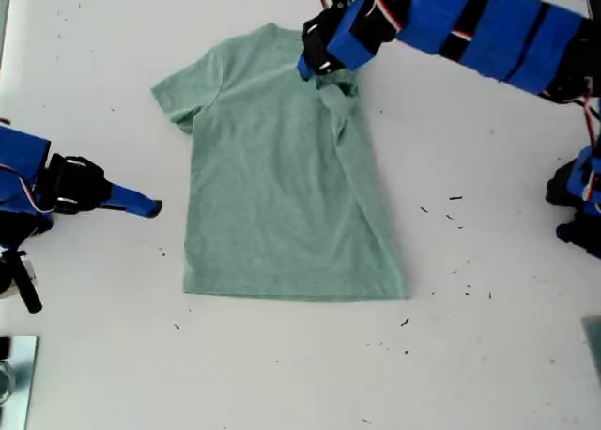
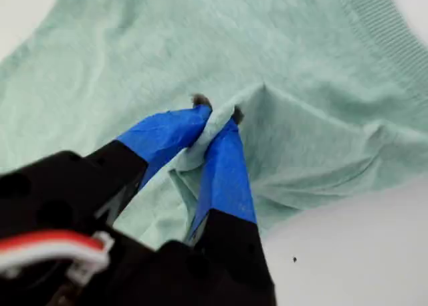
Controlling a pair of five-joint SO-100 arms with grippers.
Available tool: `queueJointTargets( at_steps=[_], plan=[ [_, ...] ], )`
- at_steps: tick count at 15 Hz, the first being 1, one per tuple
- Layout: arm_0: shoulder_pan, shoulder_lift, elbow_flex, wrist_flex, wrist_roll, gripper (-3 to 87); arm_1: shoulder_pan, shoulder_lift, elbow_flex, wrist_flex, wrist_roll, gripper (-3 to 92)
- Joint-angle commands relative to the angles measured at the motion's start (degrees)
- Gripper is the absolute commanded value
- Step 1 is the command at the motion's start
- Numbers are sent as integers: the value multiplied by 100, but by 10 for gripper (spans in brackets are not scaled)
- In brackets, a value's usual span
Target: Fold t shirt
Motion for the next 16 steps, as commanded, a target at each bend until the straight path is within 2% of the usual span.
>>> queueJointTargets(
  at_steps=[1, 4, 8, 9, 10, 12, 14, 16],
  plan=[
    [35, 35, 18, 0, -88, -1, -62, -211, -396, -334, 97, 274],
    [-9, 35, 18, 0, -97, -1, -369, 580, -404, 88, 220, 262],
    [0, 35, 18, 0, -79, -1, -396, 2821, 185, 2065, 97, 203],
    [9, 35, 18, 0, -88, -1, -387, 3568, 1099, 2232, -18, 144],
    [18, 35, 18, 0, -97, -1, -387, 4544, 2602, 1986, 9, 76],
    [9, 35, 18, 0, -105, -1, -396, 6706, 6170, 940, 404, 29],
    [-9, 35, 26, 0, -123, 22, -606, 8587, 9035, 158, 1055, 25],
    [-18, 35, 62, -53, -105, 37, -756, 9712, 10705, 0, 1573, 25]
  ],
)
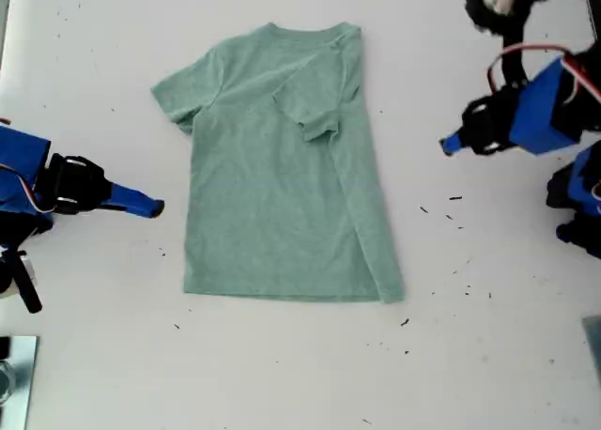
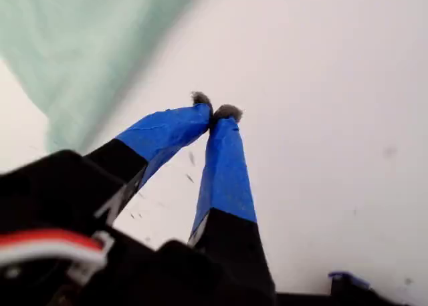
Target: Fold t shirt
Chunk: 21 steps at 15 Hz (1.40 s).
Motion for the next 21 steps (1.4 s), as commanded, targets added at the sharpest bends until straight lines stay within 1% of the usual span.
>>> queueJointTargets(
  at_steps=[1, 2, 4, 5, 6, 7, 8, 10, 11, 14, 15, 16, 17, 18, 21],
  plan=[
    [9, 35, 88, -88, -88, 26, -185, 1310, 1661, -237, 501, 25],
    [18, 35, 88, -123, -123, -2, -176, 1775, 2109, -220, 563, 25],
    [-176, -97, -185, -387, -114, -3, -211, 2030, 2391, -360, 580, 25],
    [-308, -1072, -747, -571, -141, -3, -211, 2021, 2408, -378, 580, 25],
    [-431, -2821, -1942, -457, -97, -3, -202, 2021, 2408, -387, 580, 25],
    [-650, -4509, -3305, -62, 202, -3, -202, 2030, 2408, -396, 589, 25],
    [-1011, -5704, -4535, 483, 642, -3, -211, 2048, 2382, -396, 598, 25],
    [-2057, -7444, -6425, 1705, 1723, -2, -220, 2153, 2373, -396, 589, 25],
    [-2628, -7937, -7058, 2057, 2294, -2, -220, 2241, 2382, -396, 589, 25],
    [-4236, -8587, -8297, 2452, 3621, -2, -272, 2549, 2417, -290, 624, 25],
    [-4544, -8754, -8552, 2531, 3937, 104, -299, 2698, 2452, -246, 659, 25],
    [-4729, -8833, -8631, 2584, 4096, 228, -316, 2883, 2496, -185, 686, 25],
    [-4816, -8842, -8640, 2610, 4192, 267, -343, 3067, 2531, -141, 712, 25],
    [-4869, -8842, -8640, 2628, 4219, 280, -360, 3217, 2575, -114, 729, 25],
    [-4966, -8947, -8481, 2558, 4228, 281, -343, 3252, 2602, -123, 694, 25]
  ],
)
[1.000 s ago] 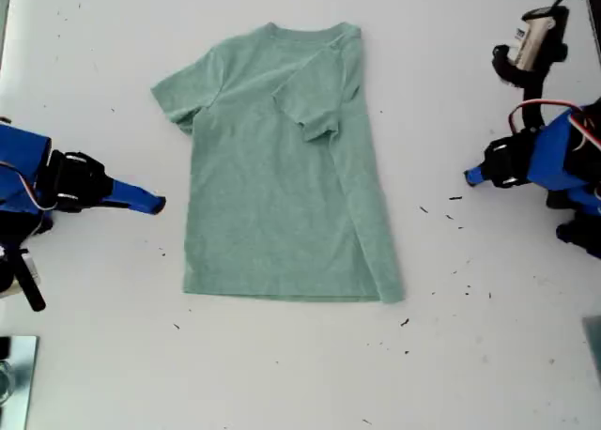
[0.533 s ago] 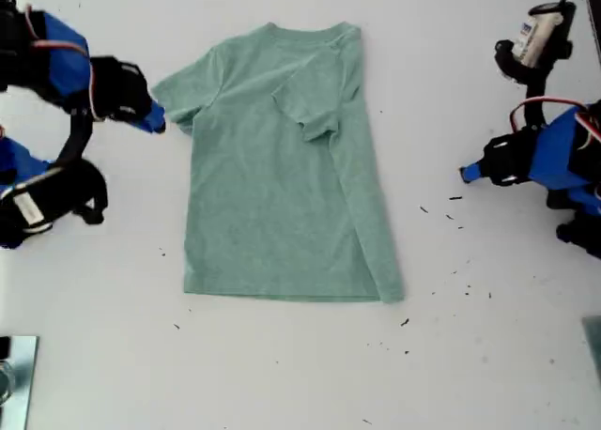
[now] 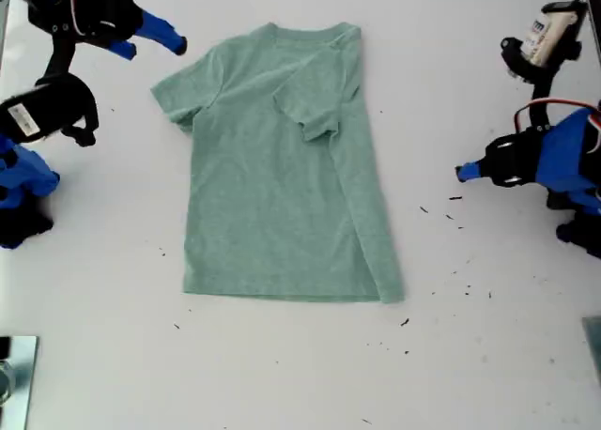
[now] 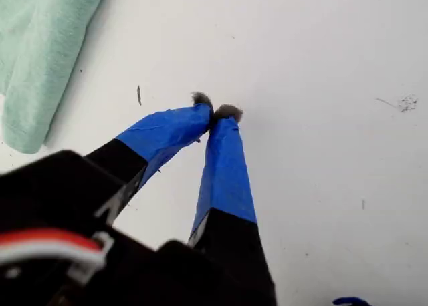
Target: Fold t shirt
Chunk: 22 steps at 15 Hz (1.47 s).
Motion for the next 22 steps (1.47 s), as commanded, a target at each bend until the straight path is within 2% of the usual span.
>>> queueJointTargets(
  at_steps=[1, 7, 12, 13, 14, 15, 18, 20, 22],
  plan=[
    [-229, -53, 123, -185, 88, 278, -18, 70, -53, -18, 9, 25],
    [-571, -756, 2241, -2303, 114, 270, -70, 70, -97, -18, -35, 25],
    [-369, -2452, 2347, -3507, 0, 195, -123, 158, -62, 9, 9, 25],
    [-343, -2602, 2320, -3577, 0, 140, -123, 255, -18, 18, 18, 25],
    [-290, -2452, 2303, -3542, 0, 18, -123, 316, 0, 35, 26, 25],
    [-149, -1837, 2312, -3410, -97, -2, -123, 325, 0, 35, 35, 25],
    [-44, -114, 1371, -2355, -158, -2, -141, 325, -9, 53, 70, 25],
    [-9, 202, 896, -2294, 0, -2, -149, 325, -9, 53, 88, 25],
    [668, -53, 483, -2698, -97, -2, -149, 325, -26, 62, 97, 25]
  ],
)
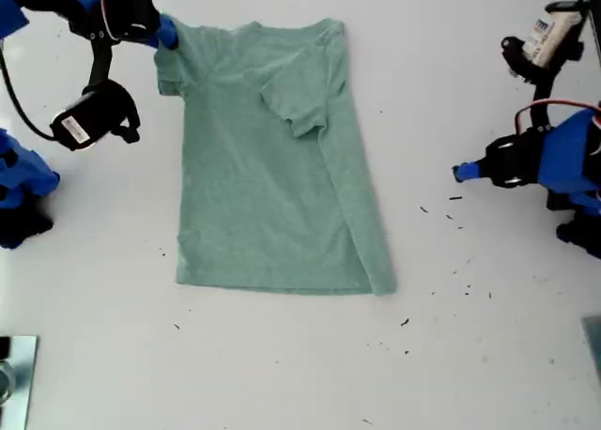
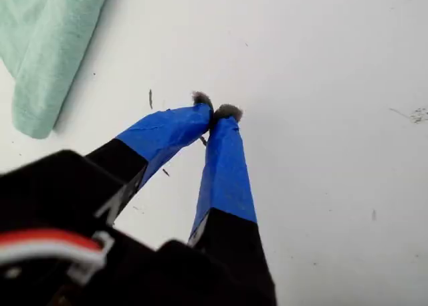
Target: Fold t shirt
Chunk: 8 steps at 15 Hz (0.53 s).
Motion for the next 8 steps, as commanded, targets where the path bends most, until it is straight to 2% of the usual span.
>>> queueJointTargets(
  at_steps=[1, 4, 8],
  plan=[
    [1046, -369, -914, -466, -167, -2, -44, 44, -62, 53, 79, 25],
    [1986, -2725, -3059, -738, -229, -2, -114, 44, -70, 97, 167, 25],
    [1925, -5247, -5502, -580, -185, 0, -158, 62, -79, 158, 264, 25]
  ],
)
